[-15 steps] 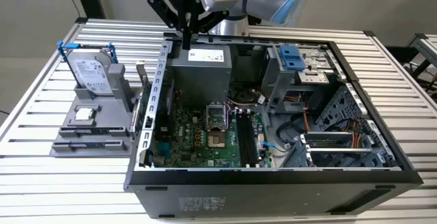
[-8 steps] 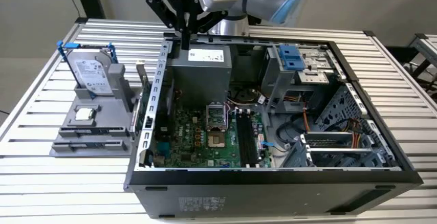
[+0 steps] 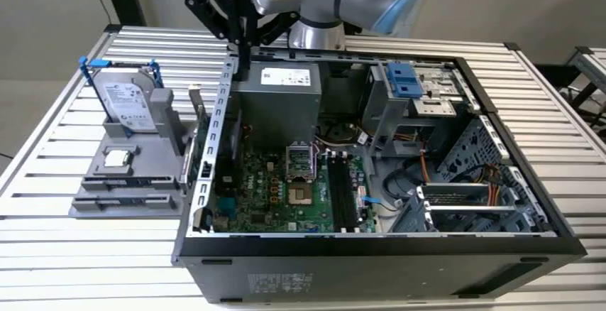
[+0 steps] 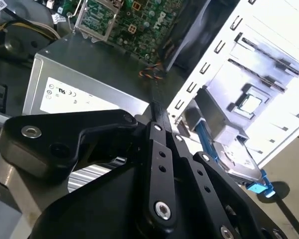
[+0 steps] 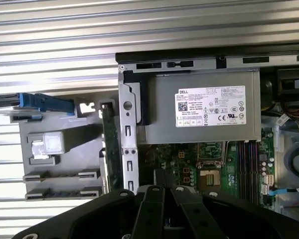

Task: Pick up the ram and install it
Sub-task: 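Reach for the ram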

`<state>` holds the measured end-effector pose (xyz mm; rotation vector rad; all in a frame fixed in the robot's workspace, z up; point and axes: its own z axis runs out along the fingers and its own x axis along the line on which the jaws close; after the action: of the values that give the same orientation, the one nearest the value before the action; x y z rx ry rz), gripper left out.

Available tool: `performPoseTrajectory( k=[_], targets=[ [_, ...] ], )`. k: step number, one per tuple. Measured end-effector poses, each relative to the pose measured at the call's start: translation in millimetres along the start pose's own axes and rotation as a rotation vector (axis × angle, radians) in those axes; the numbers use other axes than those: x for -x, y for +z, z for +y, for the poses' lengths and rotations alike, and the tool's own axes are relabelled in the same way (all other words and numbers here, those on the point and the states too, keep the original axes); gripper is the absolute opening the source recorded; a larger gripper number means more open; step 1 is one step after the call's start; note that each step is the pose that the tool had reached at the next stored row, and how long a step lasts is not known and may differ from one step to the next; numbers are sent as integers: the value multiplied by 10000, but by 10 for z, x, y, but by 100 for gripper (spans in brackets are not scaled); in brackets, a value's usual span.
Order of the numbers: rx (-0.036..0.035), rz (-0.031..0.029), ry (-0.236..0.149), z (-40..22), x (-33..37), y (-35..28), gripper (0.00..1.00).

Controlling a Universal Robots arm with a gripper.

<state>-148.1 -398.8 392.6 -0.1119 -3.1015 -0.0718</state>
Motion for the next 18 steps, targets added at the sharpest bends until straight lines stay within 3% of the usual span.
performPoseTrajectory(
  k=[2,5,9,18],
  targets=[
    [9,-122,-5,-6,-84,3,0],
    [13,-182,-8,-16,-218,8,0],
    [16,-216,-10,-29,-400,14,0],
    [18,-232,-10,-59,-809,29,0]
  ],
)
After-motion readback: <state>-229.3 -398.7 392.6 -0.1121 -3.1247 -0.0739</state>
